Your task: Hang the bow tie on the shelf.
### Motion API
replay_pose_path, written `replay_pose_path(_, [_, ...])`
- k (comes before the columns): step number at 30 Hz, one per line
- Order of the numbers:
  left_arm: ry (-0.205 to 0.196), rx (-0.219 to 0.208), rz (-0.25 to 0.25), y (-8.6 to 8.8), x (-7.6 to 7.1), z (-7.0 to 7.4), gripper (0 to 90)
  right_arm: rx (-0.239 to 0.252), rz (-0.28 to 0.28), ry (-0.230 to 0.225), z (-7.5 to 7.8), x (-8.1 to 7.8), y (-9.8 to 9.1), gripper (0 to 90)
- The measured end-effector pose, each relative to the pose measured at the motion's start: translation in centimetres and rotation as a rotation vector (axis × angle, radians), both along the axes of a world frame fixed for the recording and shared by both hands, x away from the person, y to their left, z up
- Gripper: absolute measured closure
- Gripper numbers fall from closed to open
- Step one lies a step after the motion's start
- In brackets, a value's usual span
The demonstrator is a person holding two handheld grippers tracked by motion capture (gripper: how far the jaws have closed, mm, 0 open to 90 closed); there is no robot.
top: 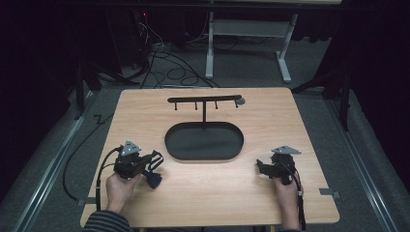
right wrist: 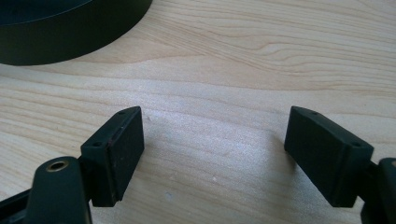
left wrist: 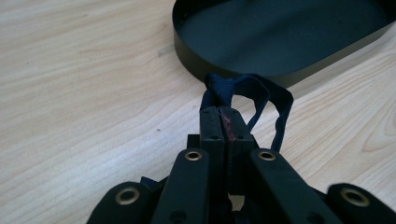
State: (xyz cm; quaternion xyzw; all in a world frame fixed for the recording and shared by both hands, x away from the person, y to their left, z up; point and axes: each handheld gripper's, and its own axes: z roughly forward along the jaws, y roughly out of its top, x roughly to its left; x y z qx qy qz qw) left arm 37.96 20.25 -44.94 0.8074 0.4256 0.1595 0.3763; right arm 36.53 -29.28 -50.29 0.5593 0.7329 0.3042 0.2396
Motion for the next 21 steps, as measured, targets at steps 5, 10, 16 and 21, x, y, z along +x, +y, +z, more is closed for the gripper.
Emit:
replay_pose_path(5, [-0.022,-0.017,-0.008,-0.2,-0.1,0.8,88.6,0.000,0.000,0.000,0.0,0.0,0.0,21.1])
replay_pose_path(10, [-0.046,-0.025,-0.021,-0.6,-0.2,1.7,88.8,0.000,0.001,0.000,0.0,0.0,0.0,21.1])
replay_pose_path(16, [-0.059,-0.032,-0.030,-0.9,0.1,2.5,88.9,0.002,0.000,0.000,0.0,0.0,0.0,21.1])
replay_pose_path(21, [-0.070,-0.048,-0.042,-1.2,0.3,3.2,89.0,0.002,0.001,0.000,0.0,0.0,0.0,21.0])
